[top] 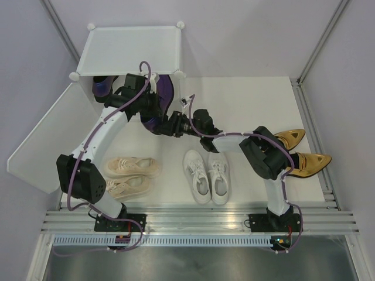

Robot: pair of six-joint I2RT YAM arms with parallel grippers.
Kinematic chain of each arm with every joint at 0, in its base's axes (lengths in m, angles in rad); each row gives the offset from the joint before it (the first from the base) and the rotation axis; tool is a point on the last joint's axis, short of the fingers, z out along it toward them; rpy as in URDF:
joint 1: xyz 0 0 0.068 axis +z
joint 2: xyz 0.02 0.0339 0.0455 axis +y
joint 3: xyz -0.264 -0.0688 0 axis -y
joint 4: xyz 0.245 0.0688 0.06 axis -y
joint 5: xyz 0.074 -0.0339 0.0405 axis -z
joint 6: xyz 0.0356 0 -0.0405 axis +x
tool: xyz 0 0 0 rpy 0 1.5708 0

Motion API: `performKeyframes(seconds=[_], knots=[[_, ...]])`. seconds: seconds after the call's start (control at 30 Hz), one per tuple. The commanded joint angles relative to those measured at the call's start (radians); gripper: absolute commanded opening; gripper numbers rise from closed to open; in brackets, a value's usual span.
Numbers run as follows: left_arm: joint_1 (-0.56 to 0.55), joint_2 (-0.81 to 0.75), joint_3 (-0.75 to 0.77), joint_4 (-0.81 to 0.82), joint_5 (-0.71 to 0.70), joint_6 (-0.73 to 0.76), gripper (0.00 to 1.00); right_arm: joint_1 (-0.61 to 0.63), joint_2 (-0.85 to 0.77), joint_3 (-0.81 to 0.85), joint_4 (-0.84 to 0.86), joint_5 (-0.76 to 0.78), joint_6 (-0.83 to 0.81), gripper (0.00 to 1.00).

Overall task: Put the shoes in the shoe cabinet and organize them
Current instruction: Place the shoe in the shoe cabinet.

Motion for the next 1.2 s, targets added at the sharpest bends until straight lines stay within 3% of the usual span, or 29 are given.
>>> performKeyframes(seconds=[0.0,0.27,0.7,1.0,1.17], knots=[[-0.008,0.032,0.049,0.082,-0.049,-0.012,0.20,-0.010,-0.005,0.074,0.171,0.031,0.061,0.45],[-0.007,0.059,0.049,0.086,-0.062,-0.019,0.33,-0.035,0.014,0.077,0.214,0.022,0.121,0.46],[-0.005,0.053,0.072,0.092,-0.058,-0.031,0.63,-0.052,0.024,0.061,0.257,0.024,0.170,0.47],[-0.005,-0.002,0.098,0.115,0.011,-0.045,0.74,-0.058,0.023,0.046,0.268,0.025,0.185,0.48],[-0.005,-0.022,0.104,0.114,0.042,-0.033,0.75,-0.061,0.023,0.041,0.275,0.025,0.201,0.48]])
